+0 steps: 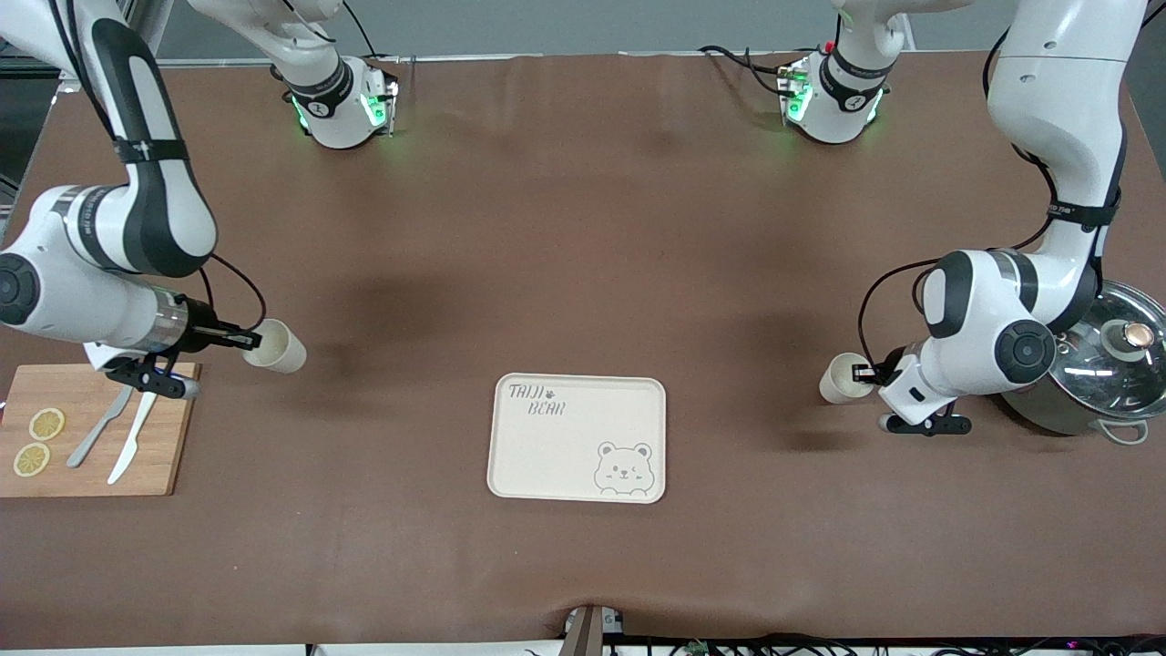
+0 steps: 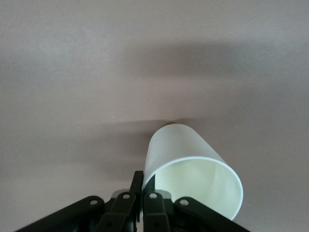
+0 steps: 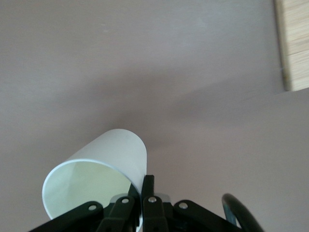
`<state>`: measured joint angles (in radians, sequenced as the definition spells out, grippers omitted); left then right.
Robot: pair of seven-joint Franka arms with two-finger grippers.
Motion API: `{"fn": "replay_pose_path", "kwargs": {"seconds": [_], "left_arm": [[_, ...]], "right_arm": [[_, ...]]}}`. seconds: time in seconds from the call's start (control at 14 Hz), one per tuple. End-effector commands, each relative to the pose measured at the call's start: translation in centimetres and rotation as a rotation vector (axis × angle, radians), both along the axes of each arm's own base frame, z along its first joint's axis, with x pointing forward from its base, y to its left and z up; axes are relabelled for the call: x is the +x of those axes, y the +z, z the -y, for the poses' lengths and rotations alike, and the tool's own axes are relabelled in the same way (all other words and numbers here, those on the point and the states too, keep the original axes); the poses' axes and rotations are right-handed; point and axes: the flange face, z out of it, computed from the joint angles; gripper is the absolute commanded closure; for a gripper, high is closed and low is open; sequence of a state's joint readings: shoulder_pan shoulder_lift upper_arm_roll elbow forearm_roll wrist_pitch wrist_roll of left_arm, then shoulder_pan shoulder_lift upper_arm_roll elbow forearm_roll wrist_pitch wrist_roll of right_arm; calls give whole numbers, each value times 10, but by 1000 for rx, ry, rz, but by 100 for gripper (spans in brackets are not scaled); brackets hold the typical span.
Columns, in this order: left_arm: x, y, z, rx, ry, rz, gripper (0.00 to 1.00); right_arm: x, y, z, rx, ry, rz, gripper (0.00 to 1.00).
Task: Place white IKEA cup upright on tray with both arms
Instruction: 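Carry the cups toward the bear tray with both grippers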
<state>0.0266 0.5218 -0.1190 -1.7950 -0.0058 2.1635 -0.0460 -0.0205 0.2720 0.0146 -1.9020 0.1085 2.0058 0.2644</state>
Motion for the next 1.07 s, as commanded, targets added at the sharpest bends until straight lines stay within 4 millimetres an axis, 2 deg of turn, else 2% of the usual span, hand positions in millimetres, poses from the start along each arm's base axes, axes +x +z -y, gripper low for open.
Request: {"fn": "replay_pose_path", "kwargs": {"seconds": [0.0, 0.14, 0.36, 0.5, 0.64, 0.79, 0.93, 1.0], "left_arm": [[2, 17, 17, -32, 7, 18, 100], [8, 25, 27, -34, 39, 36, 100], [8, 31, 56, -44, 97, 36, 100], [10, 39, 85, -53, 125, 47, 100], [12, 46, 113, -54, 151, 60, 100], [12, 46, 140, -53, 183, 62, 100], [11, 45, 156, -52, 206, 60, 100], [13, 49, 164, -56, 216, 68, 100]], "right_arm": [[16, 5, -70, -12, -110, -7, 100], [24, 6, -122, -30, -178, -3, 100], [33, -8, -193, -43, -263, -11, 100], [35, -15, -243, -28, -346, -21, 100], [29, -30, -292, -49, -397, -32, 100], [29, -44, -328, -57, -446, -31, 100], [27, -58, -361, -41, -488, 1, 100], [26, -68, -369, -28, -507, 22, 100]]}}
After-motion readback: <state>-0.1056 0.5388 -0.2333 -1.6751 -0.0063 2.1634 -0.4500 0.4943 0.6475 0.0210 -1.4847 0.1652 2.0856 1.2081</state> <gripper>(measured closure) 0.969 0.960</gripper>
